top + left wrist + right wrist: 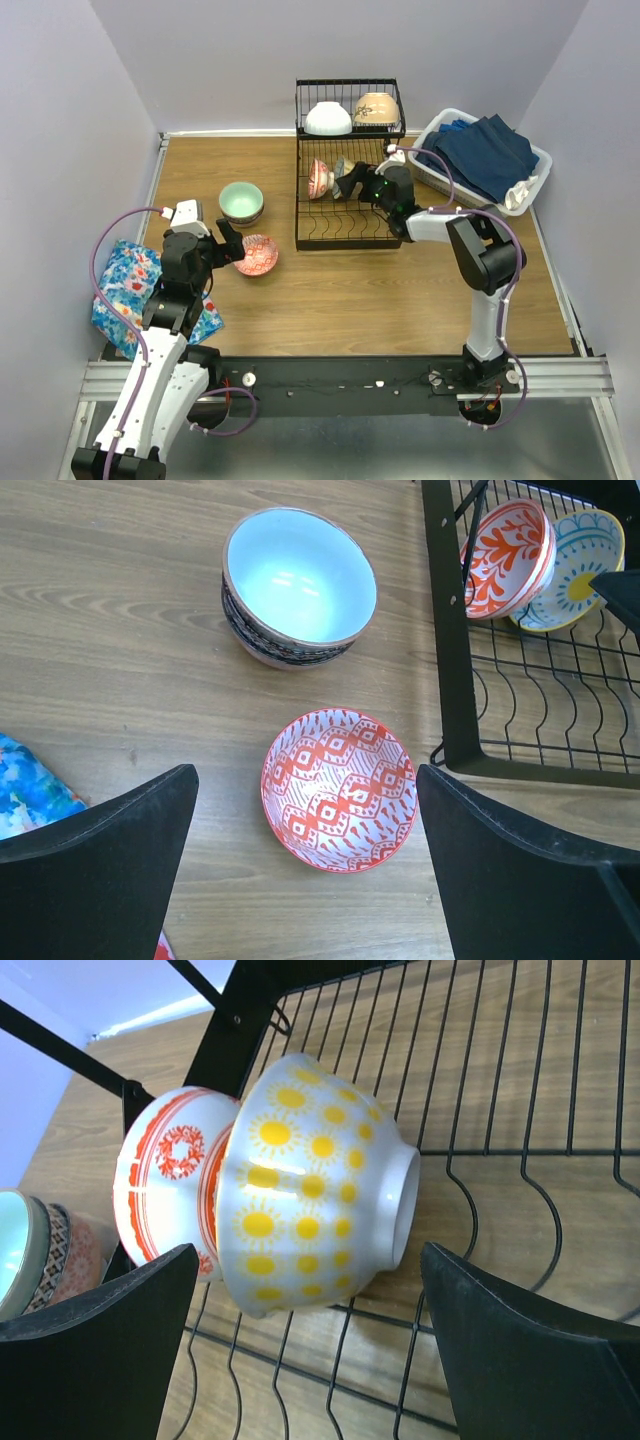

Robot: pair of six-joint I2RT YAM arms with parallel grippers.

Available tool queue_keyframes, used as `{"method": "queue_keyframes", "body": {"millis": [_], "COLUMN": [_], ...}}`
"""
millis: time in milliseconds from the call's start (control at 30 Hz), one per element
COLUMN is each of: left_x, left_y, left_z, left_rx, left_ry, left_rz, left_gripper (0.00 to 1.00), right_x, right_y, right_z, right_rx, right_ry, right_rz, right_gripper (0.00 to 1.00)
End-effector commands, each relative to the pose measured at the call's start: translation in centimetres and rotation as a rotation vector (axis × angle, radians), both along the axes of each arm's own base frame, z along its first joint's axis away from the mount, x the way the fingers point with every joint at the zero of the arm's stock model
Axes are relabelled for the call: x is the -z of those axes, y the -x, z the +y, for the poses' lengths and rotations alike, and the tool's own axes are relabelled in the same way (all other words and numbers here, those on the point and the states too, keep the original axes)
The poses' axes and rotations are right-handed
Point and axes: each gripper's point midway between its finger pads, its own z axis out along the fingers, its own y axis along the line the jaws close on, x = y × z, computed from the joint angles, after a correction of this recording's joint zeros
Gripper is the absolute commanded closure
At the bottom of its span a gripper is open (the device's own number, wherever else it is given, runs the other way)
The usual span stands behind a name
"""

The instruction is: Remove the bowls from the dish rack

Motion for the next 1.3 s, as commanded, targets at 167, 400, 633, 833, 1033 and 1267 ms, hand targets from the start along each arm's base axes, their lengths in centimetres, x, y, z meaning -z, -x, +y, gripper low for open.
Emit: {"method": "queue_keyframes", "body": {"millis": [167,400,633,833,1033,1267], "left_x": [-0.1,-0.1,-0.1,-0.3,-0.3,-0.4], "left_y": [0.0,0.0,0.0,0.0,0.0,0.1], "left_z": [-0.8,-0.9,-1.0,-1.1,-1.2,-1.2], "left_rx": [0.039,0.040,0.045,0.048,0.050,0.049], "left_ry": [0.001,0.003,0.008,0.011,0.013,0.015], "left_rz": [-0.023,-0.026,-0.027,-0.036,-0.037,-0.040], "left_gripper": [0.01,0.01,0.01,0.01,0.01,0.01], "right_x": [-0.4,0.1,-0.7,-1.5,-2.3,-3.8], "right_y": [-2.3,-2.3,-2.4,-1.9,-1.4,-0.9], "right_z": [0.8,1.5,2.2,2.5,2.3,0.7], "right_rx": [0.019,-0.019,-0.058,-0.068,-0.051,0.050], "right_ry": [-0.011,-0.005,-0.003,0.027,0.106,0.191], "right_rz": [-0.071,-0.062,-0.080,-0.100,-0.134,-0.174], "right_gripper": [0.00,0.04,0.24,0.46,0.64,0.77]}}
